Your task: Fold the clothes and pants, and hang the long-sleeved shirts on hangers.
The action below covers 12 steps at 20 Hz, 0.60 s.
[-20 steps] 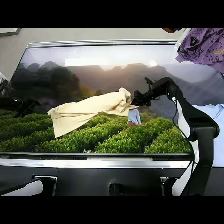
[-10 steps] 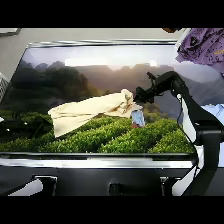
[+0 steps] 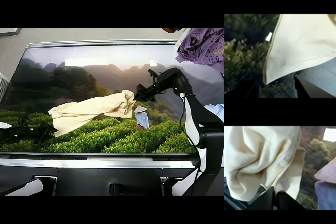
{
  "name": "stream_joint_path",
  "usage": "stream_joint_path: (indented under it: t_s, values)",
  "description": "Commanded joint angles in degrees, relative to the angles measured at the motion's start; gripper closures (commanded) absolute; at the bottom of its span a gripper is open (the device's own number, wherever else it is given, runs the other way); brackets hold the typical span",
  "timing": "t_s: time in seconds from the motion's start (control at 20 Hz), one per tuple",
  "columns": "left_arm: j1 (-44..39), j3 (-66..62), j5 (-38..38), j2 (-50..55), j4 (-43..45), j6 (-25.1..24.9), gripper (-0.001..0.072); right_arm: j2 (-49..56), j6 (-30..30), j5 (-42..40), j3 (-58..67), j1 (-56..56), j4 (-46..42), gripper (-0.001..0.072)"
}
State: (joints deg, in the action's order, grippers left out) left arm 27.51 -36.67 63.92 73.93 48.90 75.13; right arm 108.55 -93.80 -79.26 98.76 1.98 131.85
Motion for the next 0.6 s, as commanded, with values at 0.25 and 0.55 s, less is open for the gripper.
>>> stream_joint_path:
  t_s: [0.25,0.55]
  values:
    - [-6.1,-0.3,-8.4,3.7,-6.0,-0.4,0.0692,-3.4,0.5,-1.3,0.1,0.1,0.1,0.0681]
    - [-6.1,-20.5,-2.7,-1.1,-10.1,1.1,0.0696,-15.2,-0.2,8.4,4.2,0.0,-3.6,0.0681]
